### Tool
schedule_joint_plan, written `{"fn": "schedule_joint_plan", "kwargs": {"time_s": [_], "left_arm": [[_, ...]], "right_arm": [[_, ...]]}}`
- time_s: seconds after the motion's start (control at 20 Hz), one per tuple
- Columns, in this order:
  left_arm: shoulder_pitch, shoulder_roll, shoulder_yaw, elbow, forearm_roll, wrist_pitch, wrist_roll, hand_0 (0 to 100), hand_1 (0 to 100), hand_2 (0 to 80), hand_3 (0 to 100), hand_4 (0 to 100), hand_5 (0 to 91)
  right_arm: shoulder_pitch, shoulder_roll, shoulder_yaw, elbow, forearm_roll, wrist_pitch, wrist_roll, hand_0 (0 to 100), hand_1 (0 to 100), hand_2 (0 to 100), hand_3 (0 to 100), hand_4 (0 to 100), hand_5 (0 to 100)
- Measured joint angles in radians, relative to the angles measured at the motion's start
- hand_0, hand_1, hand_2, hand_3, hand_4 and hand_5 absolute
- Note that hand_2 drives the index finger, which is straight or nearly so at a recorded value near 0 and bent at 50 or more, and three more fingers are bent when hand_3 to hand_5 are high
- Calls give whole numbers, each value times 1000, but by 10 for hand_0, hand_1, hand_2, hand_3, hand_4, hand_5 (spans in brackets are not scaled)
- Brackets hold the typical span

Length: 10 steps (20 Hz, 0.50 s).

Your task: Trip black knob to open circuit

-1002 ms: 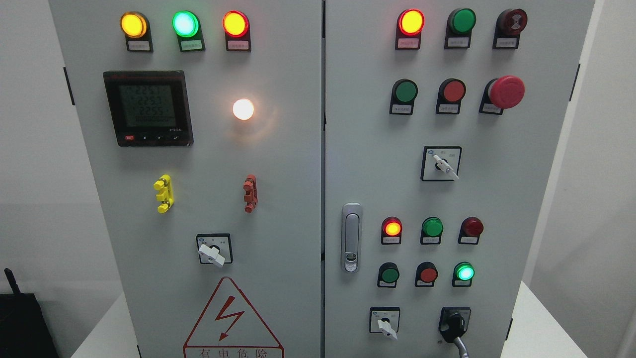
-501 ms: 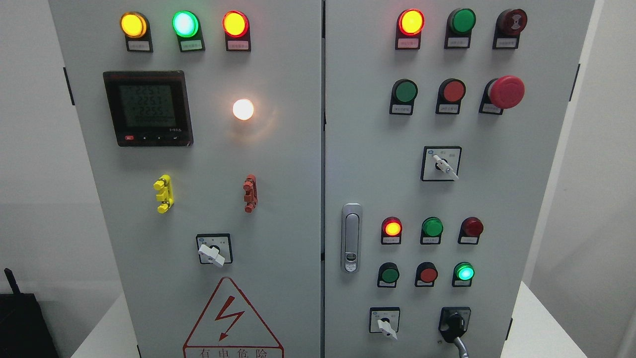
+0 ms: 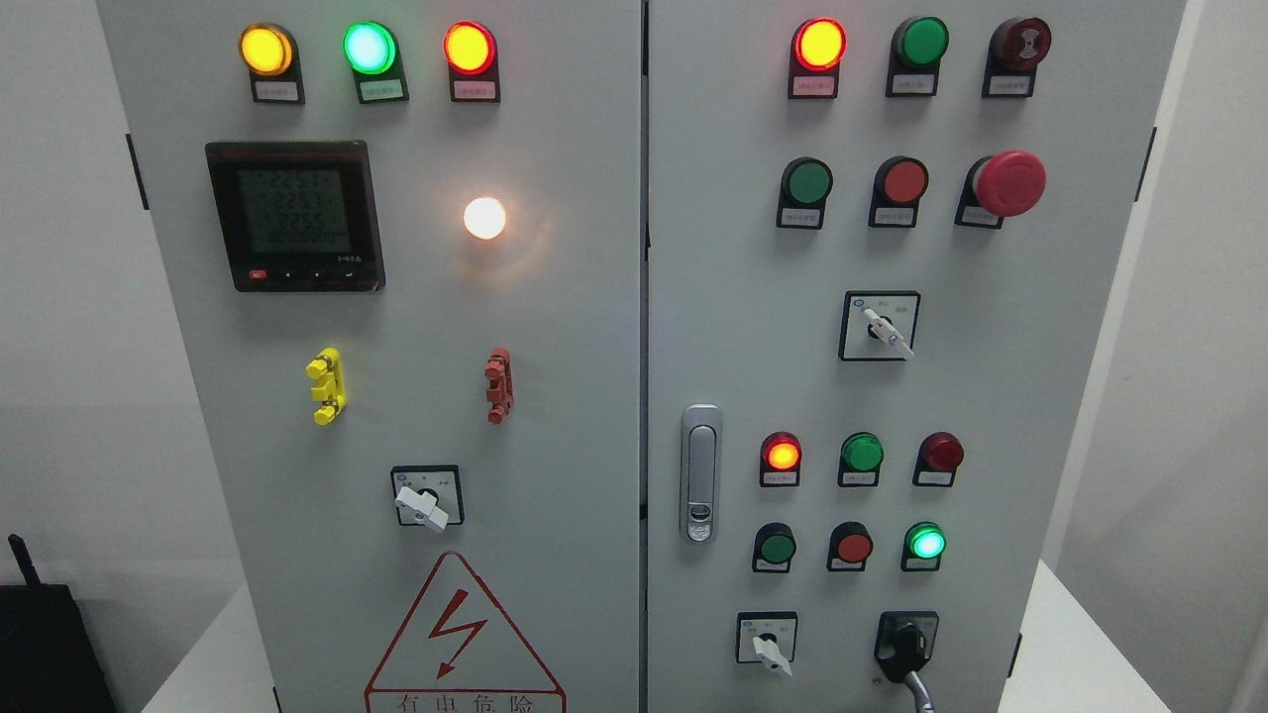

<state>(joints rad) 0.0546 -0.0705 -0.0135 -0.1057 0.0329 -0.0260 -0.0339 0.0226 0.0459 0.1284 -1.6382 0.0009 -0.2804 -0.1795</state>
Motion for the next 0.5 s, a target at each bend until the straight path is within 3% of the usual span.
{"fn": "schedule_joint_plan", "kwargs": {"time_s": [0.5], "left_arm": [[0, 0, 0, 0, 0, 0, 0, 120, 389, 0, 0, 0, 0]], "right_arm": [[0, 0, -8, 0, -1, 0, 1, 133, 226, 26, 1000, 1000, 1000]]}}
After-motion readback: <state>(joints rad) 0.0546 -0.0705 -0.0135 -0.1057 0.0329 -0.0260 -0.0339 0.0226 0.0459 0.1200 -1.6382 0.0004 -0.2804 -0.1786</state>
